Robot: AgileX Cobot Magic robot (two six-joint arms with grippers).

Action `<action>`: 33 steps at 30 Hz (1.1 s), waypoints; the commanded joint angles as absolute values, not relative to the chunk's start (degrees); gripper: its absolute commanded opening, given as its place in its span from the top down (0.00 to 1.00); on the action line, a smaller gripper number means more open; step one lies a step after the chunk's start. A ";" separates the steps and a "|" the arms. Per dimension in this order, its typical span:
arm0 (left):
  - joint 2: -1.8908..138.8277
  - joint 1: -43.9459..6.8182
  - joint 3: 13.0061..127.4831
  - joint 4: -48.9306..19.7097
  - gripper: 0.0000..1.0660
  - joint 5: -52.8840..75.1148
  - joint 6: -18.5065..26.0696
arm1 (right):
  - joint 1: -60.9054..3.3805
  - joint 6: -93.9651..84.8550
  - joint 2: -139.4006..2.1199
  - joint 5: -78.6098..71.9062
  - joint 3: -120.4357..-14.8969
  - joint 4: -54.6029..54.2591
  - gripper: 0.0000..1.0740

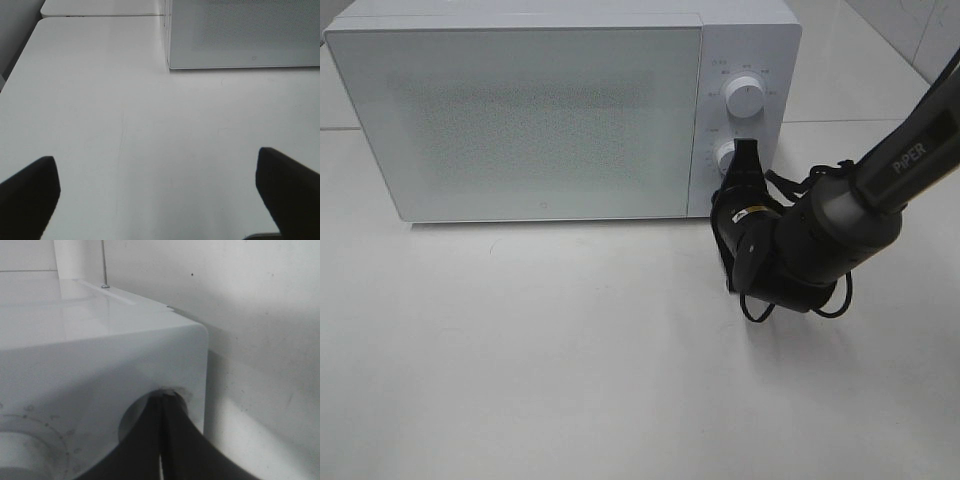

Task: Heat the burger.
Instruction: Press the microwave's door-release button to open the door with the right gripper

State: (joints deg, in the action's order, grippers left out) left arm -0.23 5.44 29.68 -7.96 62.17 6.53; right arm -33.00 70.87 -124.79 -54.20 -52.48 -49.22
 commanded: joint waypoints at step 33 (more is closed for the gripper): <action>-0.63 5.50 29.68 -8.14 0.05 61.31 6.25 | -35.58 68.81 -124.62 -60.79 -56.21 -49.05 1.00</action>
State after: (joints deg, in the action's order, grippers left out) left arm -0.29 5.44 29.68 -7.96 62.17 6.53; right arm -35.58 69.33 -125.99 -56.04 -55.06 -55.12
